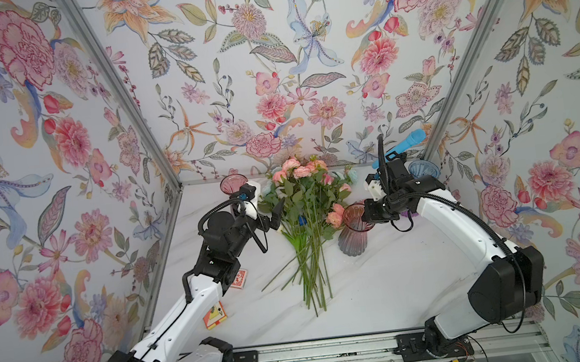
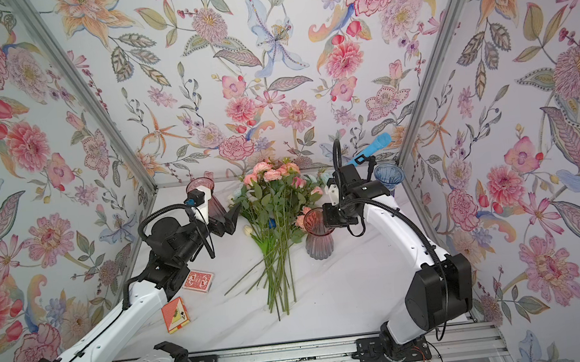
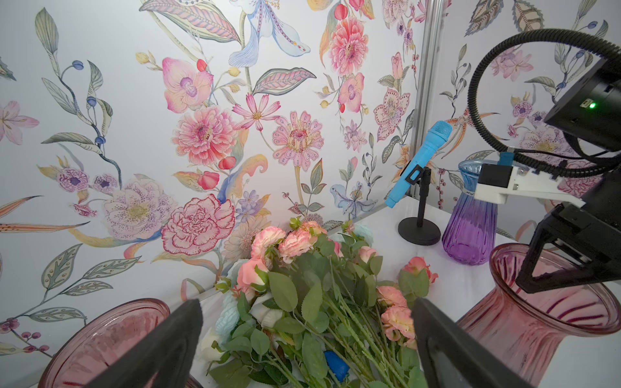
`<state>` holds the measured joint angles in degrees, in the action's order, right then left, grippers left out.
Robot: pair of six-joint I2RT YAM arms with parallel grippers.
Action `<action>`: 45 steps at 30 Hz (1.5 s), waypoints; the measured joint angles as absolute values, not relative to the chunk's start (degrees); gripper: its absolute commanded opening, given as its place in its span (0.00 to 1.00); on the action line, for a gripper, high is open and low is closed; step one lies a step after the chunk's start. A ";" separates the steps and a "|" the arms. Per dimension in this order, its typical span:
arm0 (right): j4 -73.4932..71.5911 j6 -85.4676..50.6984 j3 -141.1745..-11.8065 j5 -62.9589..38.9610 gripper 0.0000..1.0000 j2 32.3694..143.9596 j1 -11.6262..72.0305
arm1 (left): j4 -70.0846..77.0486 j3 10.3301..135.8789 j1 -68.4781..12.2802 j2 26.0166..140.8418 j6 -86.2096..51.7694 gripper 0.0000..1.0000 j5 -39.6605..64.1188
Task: Place the pink flowers into the vase
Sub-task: Move the vase to the center of the board.
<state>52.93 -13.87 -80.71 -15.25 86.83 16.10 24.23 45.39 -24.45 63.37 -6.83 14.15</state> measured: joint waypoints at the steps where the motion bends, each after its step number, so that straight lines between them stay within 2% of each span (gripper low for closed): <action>1: 53.15 -13.85 -80.23 -15.70 0.00 86.39 14.74 | 24.23 45.39 -24.47 63.42 -6.85 1.00 14.17; 8: 54.81 -13.67 -78.63 -16.73 0.00 84.40 9.26 | 25.12 45.43 -24.69 64.77 -6.94 1.00 14.17; 16: 54.85 -13.67 -78.83 -17.02 0.01 84.86 8.58 | 25.34 46.78 -24.95 66.57 -7.11 1.00 14.20; 26: 55.92 -13.67 -80.49 -18.90 0.10 86.83 6.66 | 28.47 46.74 -25.15 66.85 -10.68 1.00 12.45; 29: 56.12 -13.47 -80.86 -18.41 0.18 87.09 6.66 | 29.78 46.54 -25.15 66.76 -11.64 1.00 11.35; 33: 55.44 -13.19 -82.24 -17.98 0.23 87.77 6.63 | 27.73 48.36 -25.15 67.64 -11.60 1.00 11.38; 35: 55.22 -12.86 -83.11 -17.58 0.31 87.81 6.63 | 27.46 48.95 -25.15 67.94 -11.62 1.00 11.35; 38: 54.85 -12.47 -83.70 -17.34 0.36 87.81 6.48 | 26.70 49.08 -25.15 67.94 -11.84 1.00 11.22; 40: 54.83 -12.38 -83.92 -17.08 0.47 87.81 6.44 | 24.95 50.09 -25.15 68.29 -11.84 1.00 11.14; 42: 54.83 -12.34 -84.31 -16.73 0.51 87.81 6.33 | 23.35 51.68 -25.15 69.06 -11.84 1.00 10.96; 45: 54.81 -12.58 -85.23 -16.19 0.67 87.81 6.33 | 21.02 53.89 -25.15 70.37 -11.86 1.00 10.22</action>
<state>54.81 -12.58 -85.23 -16.19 87.81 6.33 21.02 53.89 -25.15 70.37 -11.86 10.22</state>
